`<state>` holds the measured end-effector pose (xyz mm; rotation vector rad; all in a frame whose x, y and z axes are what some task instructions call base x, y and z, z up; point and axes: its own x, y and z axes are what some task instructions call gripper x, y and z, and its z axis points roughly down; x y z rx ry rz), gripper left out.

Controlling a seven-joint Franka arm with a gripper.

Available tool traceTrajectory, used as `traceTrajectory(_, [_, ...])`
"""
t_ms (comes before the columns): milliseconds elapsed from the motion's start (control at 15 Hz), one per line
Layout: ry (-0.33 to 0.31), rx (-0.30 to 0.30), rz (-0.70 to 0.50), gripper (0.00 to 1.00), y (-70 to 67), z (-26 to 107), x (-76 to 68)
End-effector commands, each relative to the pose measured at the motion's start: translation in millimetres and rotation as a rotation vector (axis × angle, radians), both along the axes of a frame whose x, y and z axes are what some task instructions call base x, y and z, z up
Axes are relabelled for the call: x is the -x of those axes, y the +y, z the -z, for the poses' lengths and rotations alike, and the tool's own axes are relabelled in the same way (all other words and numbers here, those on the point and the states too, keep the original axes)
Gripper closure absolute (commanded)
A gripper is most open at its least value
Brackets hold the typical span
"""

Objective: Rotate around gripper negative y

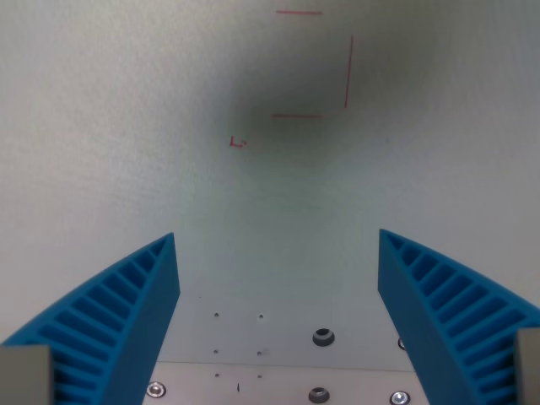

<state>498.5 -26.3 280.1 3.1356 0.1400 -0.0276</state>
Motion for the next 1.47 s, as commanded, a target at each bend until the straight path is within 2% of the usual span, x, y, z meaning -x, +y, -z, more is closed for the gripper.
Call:
traceTrajectory(67, [0.008,0.001,0.0,0.0,-0.2,-1.6,-0.3])
traceTrajectory(1467, [0.252,0.023,0.001,0.0,-0.2,-1.6,-0.3])
